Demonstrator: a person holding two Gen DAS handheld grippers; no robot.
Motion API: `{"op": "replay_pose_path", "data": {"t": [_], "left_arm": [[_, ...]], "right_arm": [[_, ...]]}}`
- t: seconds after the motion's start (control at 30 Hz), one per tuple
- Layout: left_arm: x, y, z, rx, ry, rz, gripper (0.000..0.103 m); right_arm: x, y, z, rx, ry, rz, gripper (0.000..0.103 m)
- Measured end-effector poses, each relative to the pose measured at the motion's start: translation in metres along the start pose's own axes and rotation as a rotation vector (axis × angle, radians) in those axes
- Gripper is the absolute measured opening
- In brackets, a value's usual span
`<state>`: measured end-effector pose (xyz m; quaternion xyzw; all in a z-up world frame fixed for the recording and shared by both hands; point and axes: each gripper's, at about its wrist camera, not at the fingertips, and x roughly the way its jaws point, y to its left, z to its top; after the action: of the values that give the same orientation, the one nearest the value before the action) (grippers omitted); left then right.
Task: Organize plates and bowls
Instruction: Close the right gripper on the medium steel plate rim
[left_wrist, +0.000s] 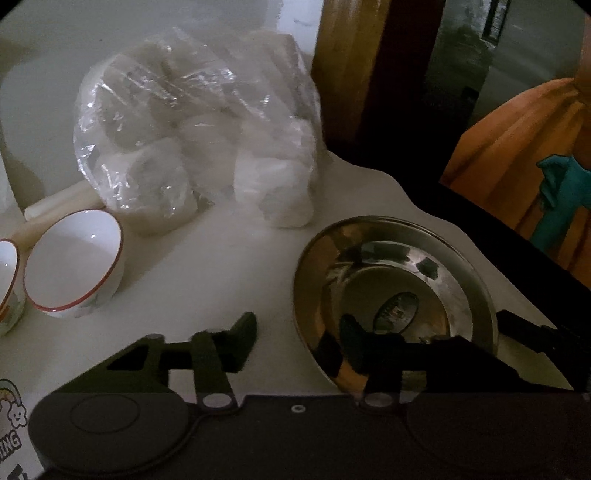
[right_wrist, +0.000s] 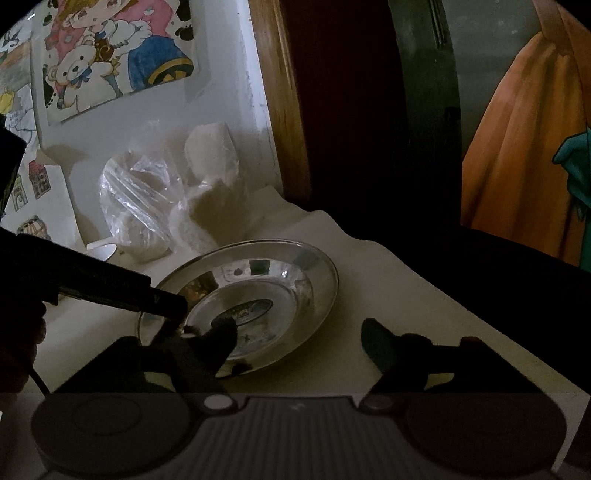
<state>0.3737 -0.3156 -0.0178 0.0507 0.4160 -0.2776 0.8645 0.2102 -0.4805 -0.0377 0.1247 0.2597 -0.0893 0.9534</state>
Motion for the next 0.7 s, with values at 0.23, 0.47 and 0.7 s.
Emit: {"op": "replay_pose_path", "data": {"t": [0.23, 0.47, 0.7], "left_arm": [[0.003, -0.006, 0.001, 0.024, 0.002, -0.038, 0.029], [-0.004, -0.006, -0.003, 0.034, 0.010, -0.036, 0.028], [-0.025, 0.001, -0.012, 0.050, 0.006, -0.020, 0.028]], "right_arm": [[0.003, -0.002, -0.001, 0.014, 0.018, 0.026, 0.056], [0.001, 0.001, -0.003, 0.012, 0.013, 0.040, 0.036], [-0.011, 0.011, -0.009, 0.020, 0.017, 0.067, 0.036]]}}
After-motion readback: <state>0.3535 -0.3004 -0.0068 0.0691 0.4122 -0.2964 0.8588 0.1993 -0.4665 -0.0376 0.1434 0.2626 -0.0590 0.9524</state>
